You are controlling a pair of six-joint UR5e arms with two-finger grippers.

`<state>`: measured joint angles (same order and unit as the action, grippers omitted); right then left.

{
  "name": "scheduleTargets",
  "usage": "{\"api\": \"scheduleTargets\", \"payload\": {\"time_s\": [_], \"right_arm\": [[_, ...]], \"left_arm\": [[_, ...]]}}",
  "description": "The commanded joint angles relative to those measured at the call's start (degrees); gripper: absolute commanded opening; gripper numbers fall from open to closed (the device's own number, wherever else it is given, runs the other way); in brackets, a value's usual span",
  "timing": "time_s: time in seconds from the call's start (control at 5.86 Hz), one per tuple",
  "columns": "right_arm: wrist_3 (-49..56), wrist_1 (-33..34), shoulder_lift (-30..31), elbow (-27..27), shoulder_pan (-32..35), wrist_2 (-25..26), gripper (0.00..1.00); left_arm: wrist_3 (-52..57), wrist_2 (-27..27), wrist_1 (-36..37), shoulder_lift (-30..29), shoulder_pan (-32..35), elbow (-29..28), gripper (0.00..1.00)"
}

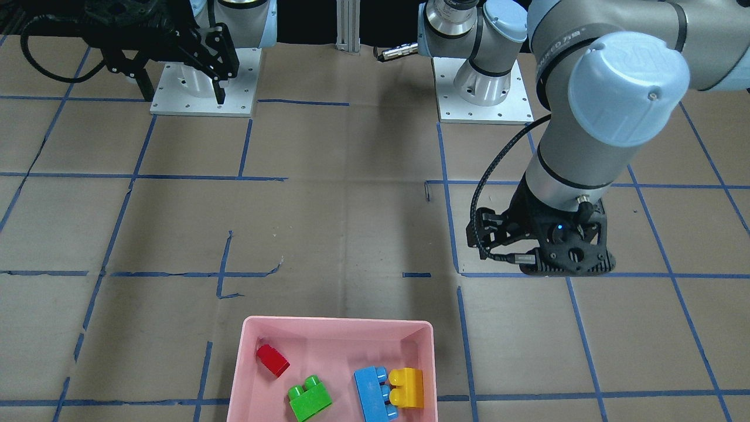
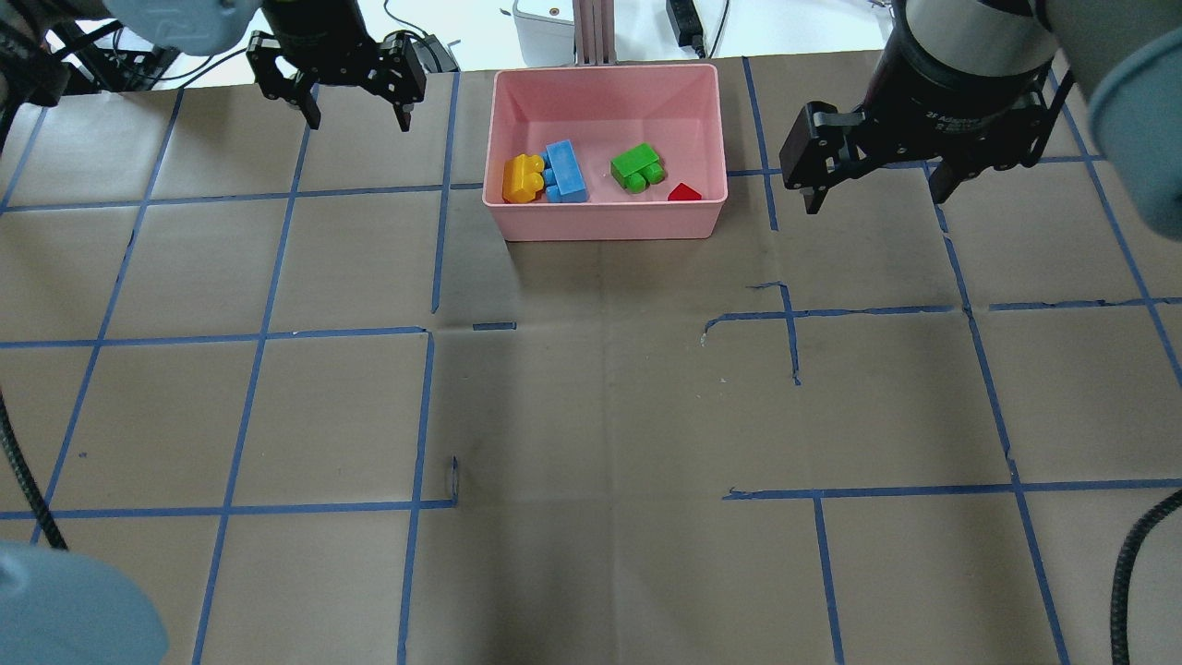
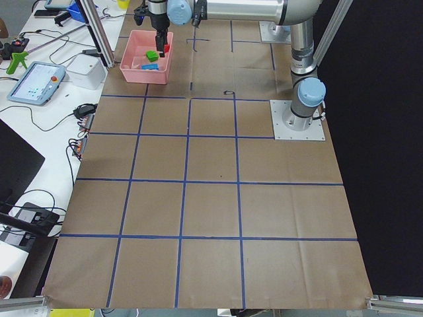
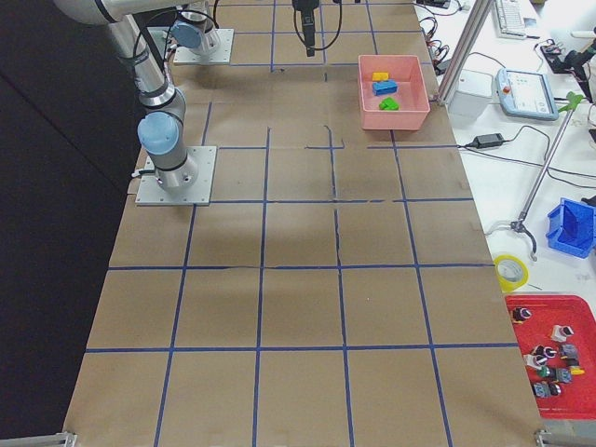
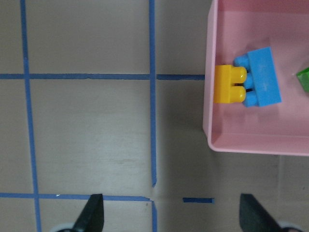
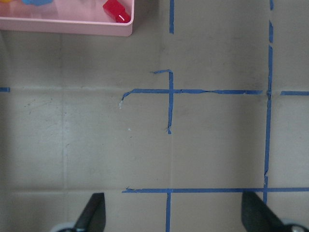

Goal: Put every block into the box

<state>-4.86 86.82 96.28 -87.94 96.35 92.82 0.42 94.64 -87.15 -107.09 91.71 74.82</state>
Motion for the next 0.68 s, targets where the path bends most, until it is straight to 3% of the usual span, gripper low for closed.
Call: {"api": "scheduleTargets", "payload": {"time_s": [0.0,0.51], "right_arm": [[-0.7,-1.0,0.3,-3.0,0.9,-0.1,1.0],[-0.6,0.4,0.6,-3.5,0.9,-0.1,1.0]], "left_arm": [[1.6,-0.2,0.2,9.2,-0.9,9.6,0.99],[2.2,-4.7,0.0,14.7,-3.0,13.2,0.99]]}}
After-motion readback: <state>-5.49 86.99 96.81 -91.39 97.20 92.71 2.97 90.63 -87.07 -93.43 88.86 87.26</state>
